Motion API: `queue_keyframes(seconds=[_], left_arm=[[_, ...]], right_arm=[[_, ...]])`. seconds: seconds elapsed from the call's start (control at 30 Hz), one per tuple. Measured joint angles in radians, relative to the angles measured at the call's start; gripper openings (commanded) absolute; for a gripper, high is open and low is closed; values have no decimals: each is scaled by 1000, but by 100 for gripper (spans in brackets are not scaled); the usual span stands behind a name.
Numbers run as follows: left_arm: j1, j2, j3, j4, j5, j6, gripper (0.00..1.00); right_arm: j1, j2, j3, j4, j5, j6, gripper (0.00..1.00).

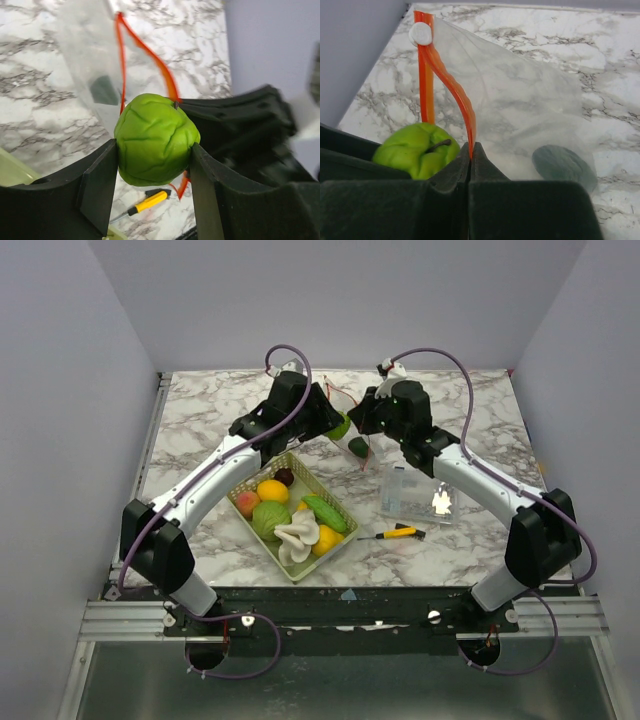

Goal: Place the food in the zip-top bag and seal the zipper
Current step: Place the fake fruit in the zipper food storage bag.

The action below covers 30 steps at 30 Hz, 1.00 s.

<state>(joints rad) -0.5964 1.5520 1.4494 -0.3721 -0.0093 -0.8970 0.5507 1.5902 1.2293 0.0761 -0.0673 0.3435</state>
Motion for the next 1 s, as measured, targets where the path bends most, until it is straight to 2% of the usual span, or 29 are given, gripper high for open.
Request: queue_keyframes(seconds=[0.4,0.53,0.67,0.87,1.0], left_arm=[[4,40,11,-140,-89,-32,0],[4,56,48,-122,-63,-39,0],[4,100,80,-85,-28,-41,6],[5,137,91,-72,-27,-54,36],[21,151,117,-82,-42,-62,70]], right_arm=[[0,-36,0,36,-5,32,1],[0,-36,0,37,-18,42,1],[-2,-36,0,37,-20,46,1],[0,-37,0,37,-24,48,1],[-1,-37,0,45,-23,48,1]])
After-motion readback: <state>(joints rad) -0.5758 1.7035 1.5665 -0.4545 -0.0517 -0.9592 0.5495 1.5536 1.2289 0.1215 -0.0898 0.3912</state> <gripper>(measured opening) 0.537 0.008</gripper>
